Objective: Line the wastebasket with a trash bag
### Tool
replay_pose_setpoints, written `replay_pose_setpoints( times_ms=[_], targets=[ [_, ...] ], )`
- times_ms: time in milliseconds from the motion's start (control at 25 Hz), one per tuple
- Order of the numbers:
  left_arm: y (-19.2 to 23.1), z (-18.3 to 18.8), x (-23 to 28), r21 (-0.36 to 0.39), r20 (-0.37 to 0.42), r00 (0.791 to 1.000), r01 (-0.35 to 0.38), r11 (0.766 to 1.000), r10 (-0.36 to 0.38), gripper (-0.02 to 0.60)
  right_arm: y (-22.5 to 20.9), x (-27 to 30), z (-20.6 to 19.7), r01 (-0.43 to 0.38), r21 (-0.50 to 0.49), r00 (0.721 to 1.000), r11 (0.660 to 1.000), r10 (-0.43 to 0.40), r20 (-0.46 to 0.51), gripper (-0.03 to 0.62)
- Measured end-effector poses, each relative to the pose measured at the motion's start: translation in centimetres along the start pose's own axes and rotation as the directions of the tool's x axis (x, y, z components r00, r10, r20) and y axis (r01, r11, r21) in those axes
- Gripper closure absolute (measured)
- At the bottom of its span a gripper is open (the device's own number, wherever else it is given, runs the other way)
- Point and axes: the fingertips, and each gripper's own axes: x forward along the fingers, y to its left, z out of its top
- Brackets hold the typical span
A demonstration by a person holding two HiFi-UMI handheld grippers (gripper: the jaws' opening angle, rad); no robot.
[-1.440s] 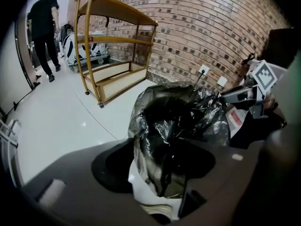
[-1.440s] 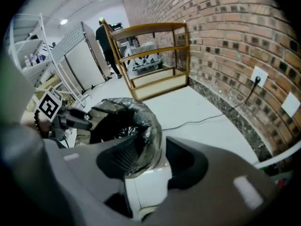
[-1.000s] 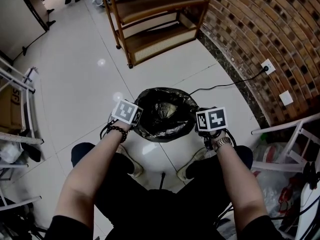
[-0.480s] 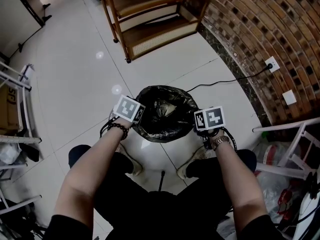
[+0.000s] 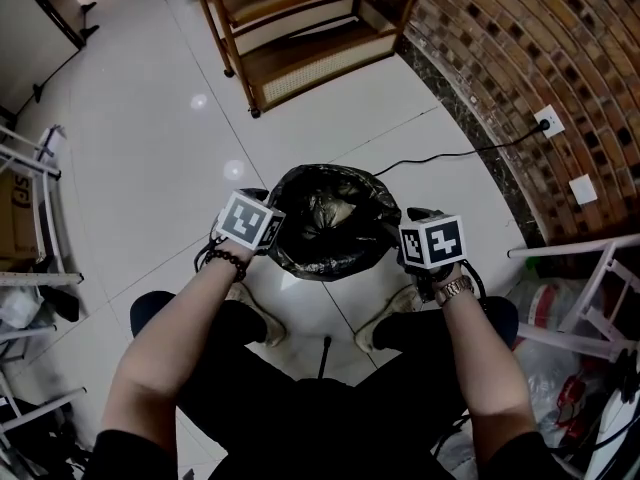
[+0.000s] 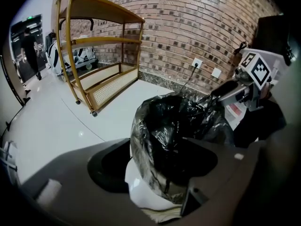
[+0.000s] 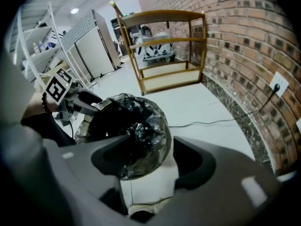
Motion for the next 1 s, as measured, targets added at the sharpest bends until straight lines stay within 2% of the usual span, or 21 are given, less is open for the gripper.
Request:
replay_pose_setpoints(
  times_ms=[80, 160, 240, 320, 400, 480, 520, 560, 720, 840, 920, 1000],
  targets=[
    [-0.4, -0.1, -0.9, 0.000, 0.008, 1.000, 0.006, 1.000, -0.006, 0.253, 1.2, -1.0, 0.2, -0.016, -0.065, 1.000, 0.998, 0.017, 0.021, 0.310],
    [-1.0, 0.0, -1.8, 0.032, 0.020, 1.000, 0.003, 0.999, -0.004, 0.249, 3.6, -1.7, 0.2, -0.056, -0.181, 0.997, 0.982, 0.064, 0.039, 0.310],
    [-1.8, 0.1, -2.6, 0.123, 0.021, 1.000, -0.009, 0.992, 0.006, 0.247, 6.8, -2.3, -0.1, -0.103, -0.340, 0.991, 0.935, 0.125, 0.044, 0.310],
    [-3.8, 0.3, -3.2, 0.270, 0.025, 1.000, 0.003, 0.963, -0.011, 0.247, 9.7, -2.5, -0.8, -0.135, -0.508, 0.984, 0.851, 0.173, 0.029, 0.310],
    [-6.4, -0.2, -3.3, 0.416, 0.008, 0.999, 0.035, 0.909, -0.042, 0.249, 11.8, -2.4, -1.8, -0.136, -0.662, 0.983, 0.737, 0.182, 0.000, 0.310],
    [-8.9, -1.6, -3.2, 0.525, -0.032, 0.997, 0.081, 0.847, -0.076, 0.250, 12.8, -1.8, -3.0, -0.118, -0.774, 0.988, 0.623, 0.154, -0.027, 0.312],
    [-10.0, -2.5, -3.0, 0.567, -0.054, 0.995, 0.103, 0.817, -0.087, 0.250, 13.0, -1.4, -3.5, -0.108, -0.807, 0.990, 0.580, 0.137, -0.034, 0.312],
    [-10.9, -3.2, -2.7, 0.606, -0.074, 0.993, 0.118, 0.787, -0.092, 0.250, 13.1, -0.9, -3.9, -0.100, -0.828, 0.992, 0.552, 0.121, -0.039, 0.322],
    [-12.3, -5.7, -1.1, 0.734, -0.137, 0.990, 0.125, 0.667, -0.035, 0.250, 12.3, 0.8, -4.8, -0.065, -0.861, 0.998, 0.505, 0.054, -0.044, 0.326],
    [-12.2, -7.0, 0.2, 0.800, -0.156, 0.987, 0.108, 0.591, 0.031, 0.250, 11.6, 1.7, -5.1, -0.018, -0.877, 1.000, 0.480, 0.003, -0.019, 0.326],
    [-12.1, -7.4, 1.0, 0.829, -0.153, 0.986, 0.091, 0.552, 0.067, 0.250, 11.4, 2.1, -5.0, 0.028, -0.884, 1.000, 0.466, -0.023, 0.019, 0.327],
    [-12.1, -7.3, 1.5, 0.847, -0.144, 0.986, 0.076, 0.526, 0.089, 0.250, 11.2, 2.3, -4.6, 0.075, -0.891, 0.997, 0.448, -0.043, 0.062, 0.327]
  ],
)
